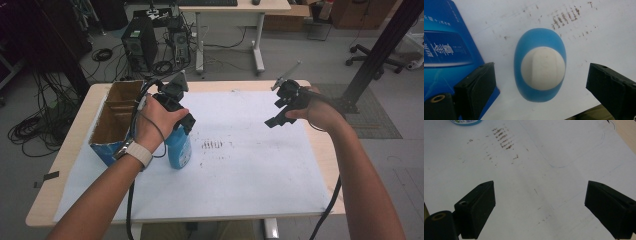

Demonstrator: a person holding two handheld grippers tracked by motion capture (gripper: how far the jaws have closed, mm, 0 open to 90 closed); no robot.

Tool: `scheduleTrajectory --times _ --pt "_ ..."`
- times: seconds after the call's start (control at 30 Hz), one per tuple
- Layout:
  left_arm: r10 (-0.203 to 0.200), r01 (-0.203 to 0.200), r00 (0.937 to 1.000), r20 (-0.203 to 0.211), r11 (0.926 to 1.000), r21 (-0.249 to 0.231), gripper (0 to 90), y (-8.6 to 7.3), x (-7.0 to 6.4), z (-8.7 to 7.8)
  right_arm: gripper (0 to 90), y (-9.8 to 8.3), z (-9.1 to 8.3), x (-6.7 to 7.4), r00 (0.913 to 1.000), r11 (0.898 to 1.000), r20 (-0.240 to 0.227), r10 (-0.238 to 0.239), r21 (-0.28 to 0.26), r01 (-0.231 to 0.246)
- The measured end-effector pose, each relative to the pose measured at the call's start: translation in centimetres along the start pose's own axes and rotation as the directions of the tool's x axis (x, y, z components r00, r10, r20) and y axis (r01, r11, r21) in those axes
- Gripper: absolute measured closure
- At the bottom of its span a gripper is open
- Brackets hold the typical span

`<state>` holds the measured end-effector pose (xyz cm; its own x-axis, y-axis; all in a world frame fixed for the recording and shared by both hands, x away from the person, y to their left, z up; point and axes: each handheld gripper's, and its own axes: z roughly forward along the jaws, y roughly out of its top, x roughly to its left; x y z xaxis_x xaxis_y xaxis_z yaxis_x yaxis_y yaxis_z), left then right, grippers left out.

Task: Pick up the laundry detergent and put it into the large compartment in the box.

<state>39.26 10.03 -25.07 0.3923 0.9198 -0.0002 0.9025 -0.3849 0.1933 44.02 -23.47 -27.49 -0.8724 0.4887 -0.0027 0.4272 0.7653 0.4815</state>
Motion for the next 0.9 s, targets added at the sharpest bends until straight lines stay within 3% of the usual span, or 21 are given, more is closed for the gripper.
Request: scheduleTrajectory --times 0.9 --pt "0.000 0.000 1.0000 0.009 1.0000 0.006 9.5 -0.1 0.1 2.4 9.7 -0.3 0.5 0.0 0.9999 1.000 -0.010 0.001 0.000 -0.002"
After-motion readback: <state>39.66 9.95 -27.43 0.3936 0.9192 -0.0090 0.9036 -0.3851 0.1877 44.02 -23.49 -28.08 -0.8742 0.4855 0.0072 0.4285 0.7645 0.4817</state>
